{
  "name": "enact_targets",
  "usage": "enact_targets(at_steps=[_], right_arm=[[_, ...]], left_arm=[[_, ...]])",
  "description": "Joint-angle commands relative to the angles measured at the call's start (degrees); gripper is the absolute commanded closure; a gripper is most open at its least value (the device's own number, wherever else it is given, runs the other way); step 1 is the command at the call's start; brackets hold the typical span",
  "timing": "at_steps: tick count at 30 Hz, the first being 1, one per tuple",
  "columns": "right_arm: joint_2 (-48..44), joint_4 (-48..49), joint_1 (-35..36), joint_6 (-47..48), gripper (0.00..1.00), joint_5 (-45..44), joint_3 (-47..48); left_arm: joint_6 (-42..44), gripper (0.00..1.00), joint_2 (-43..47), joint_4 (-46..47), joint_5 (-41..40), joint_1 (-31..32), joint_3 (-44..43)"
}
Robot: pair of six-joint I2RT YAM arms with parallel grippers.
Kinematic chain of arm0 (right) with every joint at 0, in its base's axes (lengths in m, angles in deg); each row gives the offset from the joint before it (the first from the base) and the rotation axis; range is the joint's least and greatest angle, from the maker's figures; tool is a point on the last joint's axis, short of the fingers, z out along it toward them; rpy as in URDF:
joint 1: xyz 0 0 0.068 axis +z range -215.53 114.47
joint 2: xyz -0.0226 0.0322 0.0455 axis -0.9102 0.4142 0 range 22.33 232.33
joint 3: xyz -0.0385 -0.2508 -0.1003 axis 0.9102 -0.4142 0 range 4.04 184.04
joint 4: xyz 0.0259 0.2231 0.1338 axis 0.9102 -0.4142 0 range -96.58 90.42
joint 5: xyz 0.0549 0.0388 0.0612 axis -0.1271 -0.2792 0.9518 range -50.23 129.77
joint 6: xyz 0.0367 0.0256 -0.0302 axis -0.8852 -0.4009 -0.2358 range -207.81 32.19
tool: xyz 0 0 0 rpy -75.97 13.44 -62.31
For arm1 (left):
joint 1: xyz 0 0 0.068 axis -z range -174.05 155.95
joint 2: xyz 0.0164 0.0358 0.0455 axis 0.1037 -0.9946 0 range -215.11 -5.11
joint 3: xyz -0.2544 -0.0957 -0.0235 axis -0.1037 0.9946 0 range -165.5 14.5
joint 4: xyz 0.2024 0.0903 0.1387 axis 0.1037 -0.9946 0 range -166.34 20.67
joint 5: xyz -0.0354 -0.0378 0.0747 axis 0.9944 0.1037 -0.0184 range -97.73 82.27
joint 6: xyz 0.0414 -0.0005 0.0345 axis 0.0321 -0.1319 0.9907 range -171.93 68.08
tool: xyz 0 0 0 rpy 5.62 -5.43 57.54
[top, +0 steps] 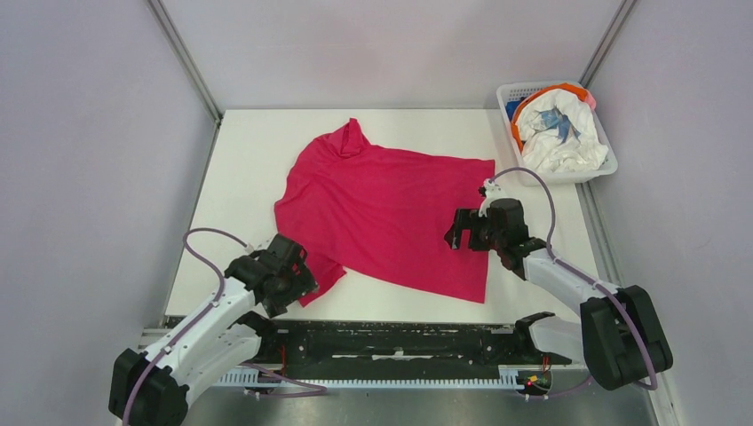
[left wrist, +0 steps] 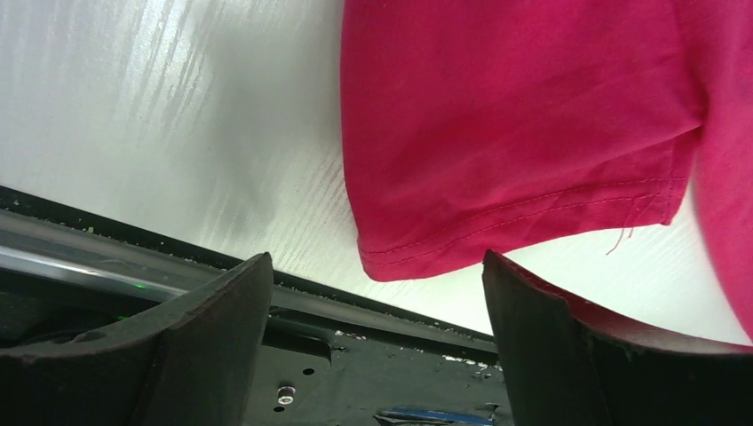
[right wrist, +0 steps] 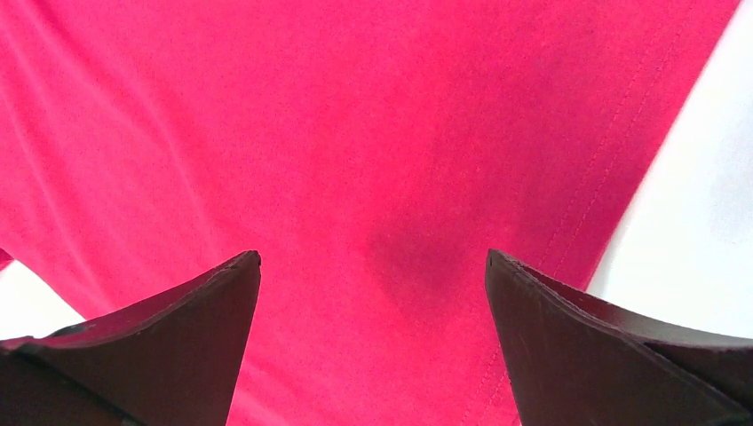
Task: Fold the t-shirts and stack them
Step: Flatten out the tshirt
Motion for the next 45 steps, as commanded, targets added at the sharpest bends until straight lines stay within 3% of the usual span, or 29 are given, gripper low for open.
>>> enact_targets(at_steps=[1,5,8,11,19,23,25,26,27,32,39,45], right_arm=[[1.8,4.0,0.1,-2.2,0.02,1.6,-0.5],[3.5,2.6,0.2,-2.3,0.02,0.2,0.5],[3.7,2.5,0.2,-2.2,0.02,-0.4,0.5],[4.2,2.2,0.1,-1.7,0.02,-1.7,0.7],[6.7,-0.3,-0.4,-0.2,0.02,-2.7,1.9],[7.2,-0.9,-1.3,0.4,0.02,-2.8,2.2],[7.4,-1.9,-2.4,0.8,0.02,-2.6,2.6],[7.6,-2.6,-3.1,1.0,0.02,-2.6,2.6],[7.7,-2.8,-3.9,1.0,0.02,-2.4,2.6],[7.9,-2.7,-5.3,1.1,0.02,-2.0,2.6],[7.6,-3.4,-5.5,1.3,0.02,-2.6,3.0],[5.3,-4.0,-5.6,1.7,0.02,-3.3,3.5]], left_arm=[[-3.9,0.13,0.7,2.8,2.4,0.1,1.7],[-4.6,0.31,-1.5,4.3,1.5,0.1,3.3],[-4.7,0.36,-4.3,7.5,-0.4,0.0,3.6],[-4.6,0.48,-7.6,6.9,-0.5,0.1,2.3],[-5.8,0.50,-10.2,6.7,-0.8,0.1,1.4],[-4.0,0.58,-13.1,10.1,0.5,0.1,0.4],[-3.3,0.76,-14.2,11.1,0.0,0.1,-0.4],[-3.3,0.95,-15.1,10.3,-0.6,0.1,-1.0],[-3.8,0.98,-15.8,8.6,-1.5,0.1,-1.8],[-4.3,0.98,-15.7,-1.2,-5.1,0.1,-3.8],[-2.9,0.98,-12.9,-5.1,0.1,0.2,-5.5],[-3.4,0.98,-13.7,-6.3,-0.2,0.5,-6.3]])
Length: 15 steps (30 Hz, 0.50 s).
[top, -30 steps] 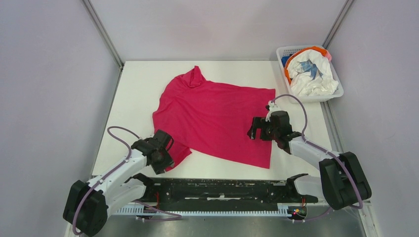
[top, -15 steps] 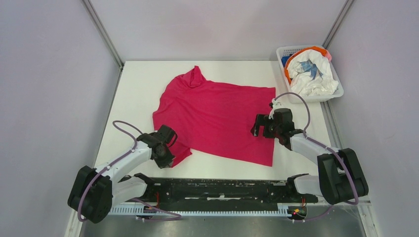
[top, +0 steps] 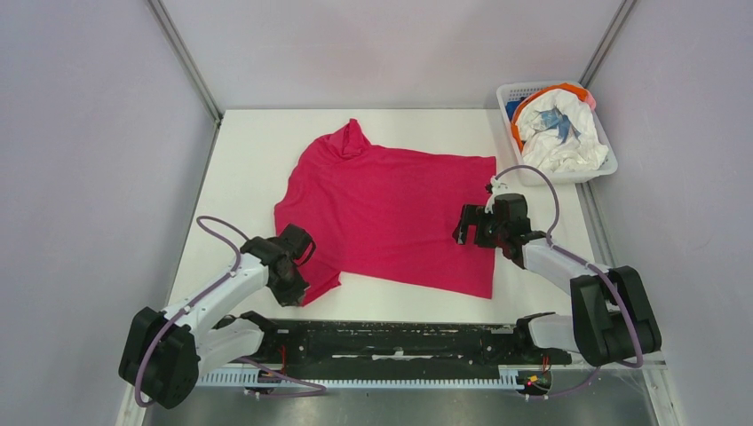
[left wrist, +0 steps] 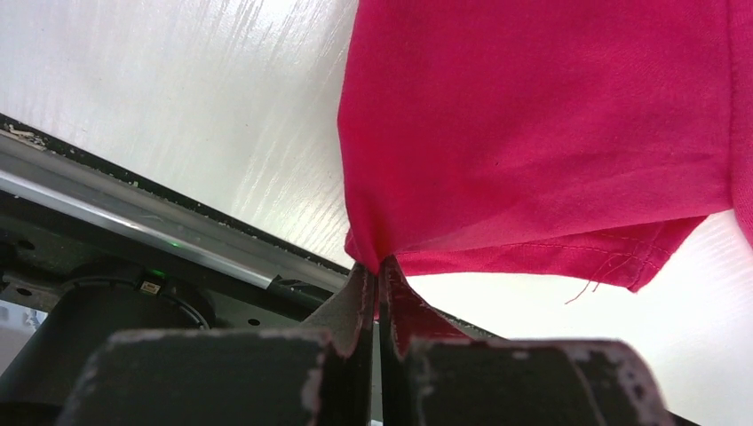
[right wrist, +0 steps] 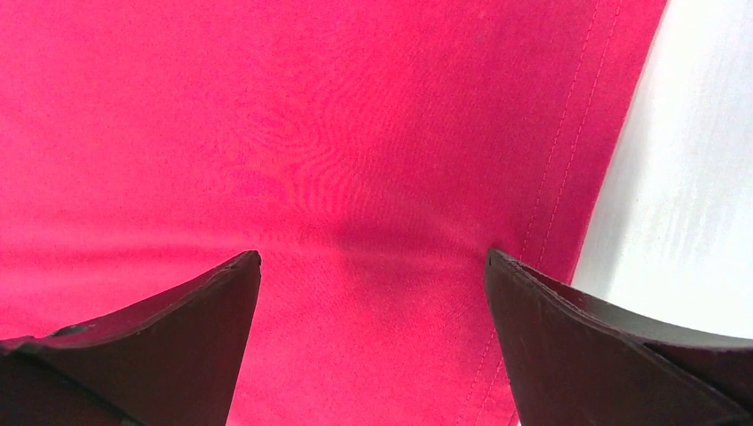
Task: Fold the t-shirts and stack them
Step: Flatten out the tshirt
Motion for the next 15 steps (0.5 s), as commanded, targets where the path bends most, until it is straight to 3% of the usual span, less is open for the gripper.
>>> enact_targets(at_steps=[1,7,15], right_arm=[[-2.3,-3.8,-0.6,1.5,0.02,-1.8,1.2],[-8.8,-9.7,-0.6,3.0,0.02,-0.3,2.6],[-22.3,-35.8,2.6,1.9,0.02,-6.8,4.2]], left_arm=[[-1.3,0.98,-1.1,-2.4,-0.7,0.4,-1.7],[1.7,0.98,-2.0,5.2,1.3,0.6,-2.4],[4.5,0.98,7.9,8.5,3.1,0.7,0.6]])
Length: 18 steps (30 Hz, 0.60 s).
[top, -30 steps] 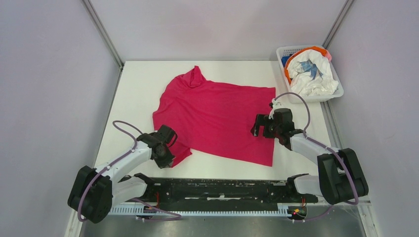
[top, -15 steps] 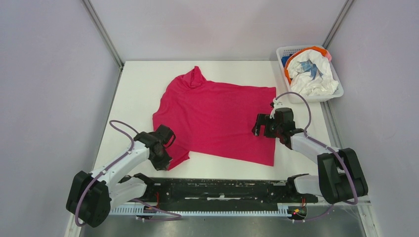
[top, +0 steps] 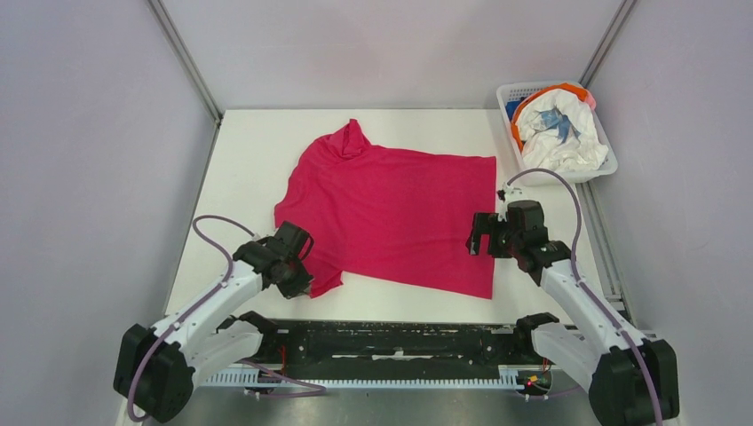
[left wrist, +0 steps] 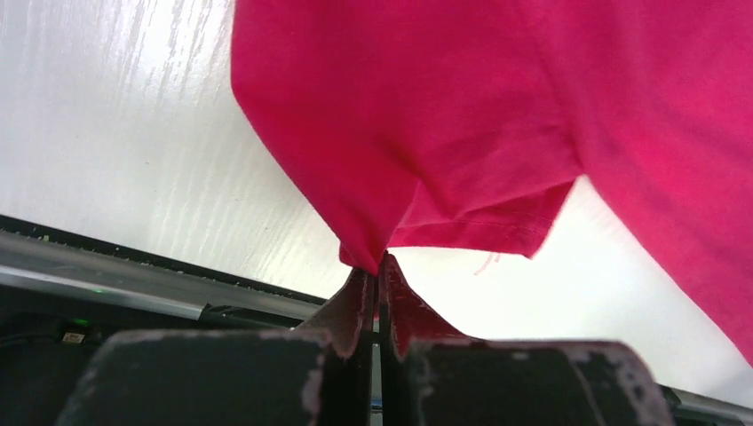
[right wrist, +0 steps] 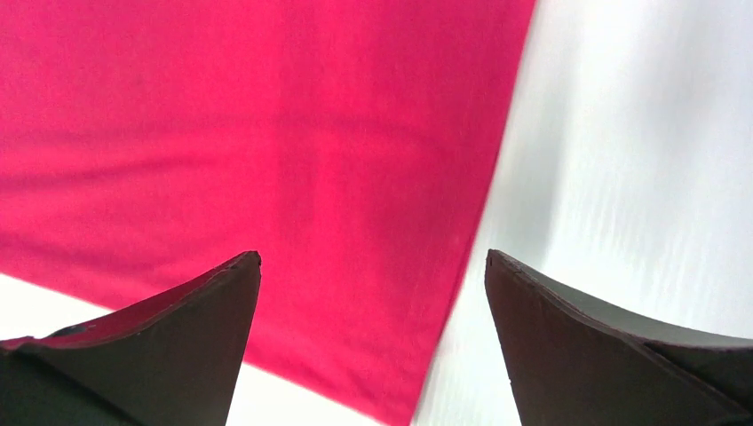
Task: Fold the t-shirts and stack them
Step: Flatten out the tshirt
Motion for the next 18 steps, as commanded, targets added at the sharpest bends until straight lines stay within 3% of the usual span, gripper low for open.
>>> enact_targets(at_steps=[1,8,18], right_arm=[[-5.6,-18.6,3.8,-1.9,0.02,-5.9,2.4],[-12.1,-24.0,8.5,-9.7,0.01,-7.2,-4.1],[-10.8,-22.6,13.6,-13.9,0.29,-5.4,-7.3]], left_arm=[[3.5,0.98,5.9,2.4,0.7,0.3,1.0],[5.7,0.98,10.7,2.4,1.1,0.3,1.1],[6.2,0.98,12.8,2.5,1.7,0.4,1.0]])
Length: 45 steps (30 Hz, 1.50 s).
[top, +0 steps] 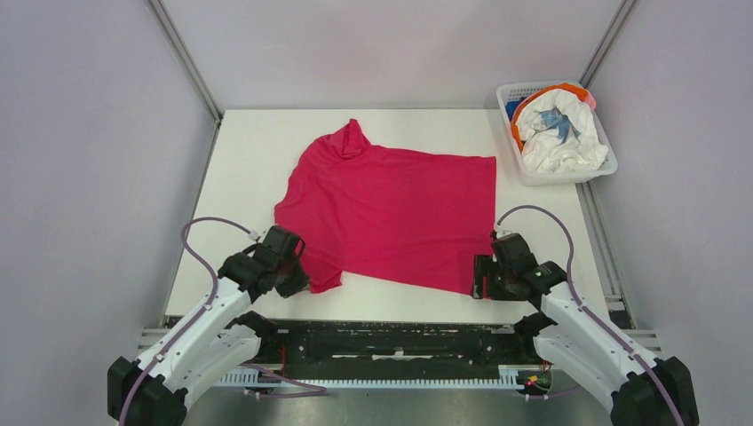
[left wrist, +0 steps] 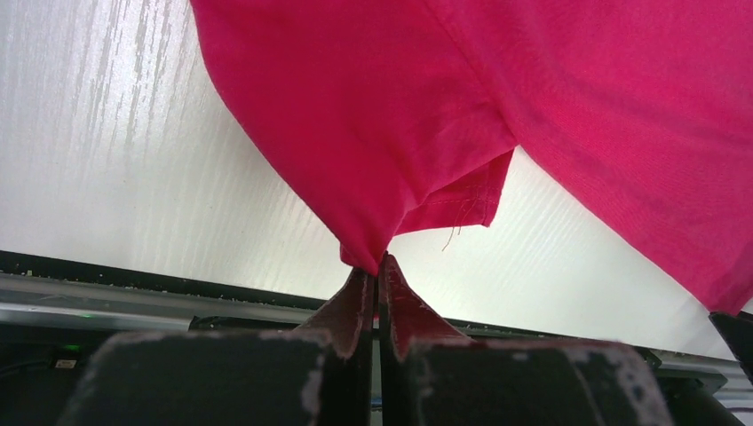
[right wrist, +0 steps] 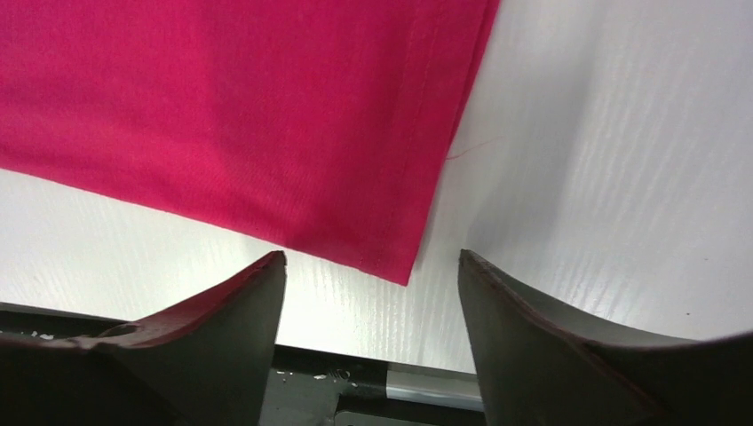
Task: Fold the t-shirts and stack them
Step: Flatten out the tshirt
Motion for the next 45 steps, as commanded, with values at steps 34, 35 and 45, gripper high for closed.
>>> enact_targets(at_steps=[34,35,45], right_arm=[[5.5,13.4,13.3,-1.0,1.00,-30.8,13.5],[5.2,14.2,13.3,-0.1,1.00,-32.5,15.2],[-1.0,20.6,13.3,11.6,1.00,-41.5,31.8]], left_arm=[[7.1,0.98,0.7,13.4,-9.6,0.3,-12.3],[7.9,0.98,0.1,14.0,-10.8,0.3,-14.3],[14.8,0.98,-2.9,19.9,-19.0,0.2,-36.7]])
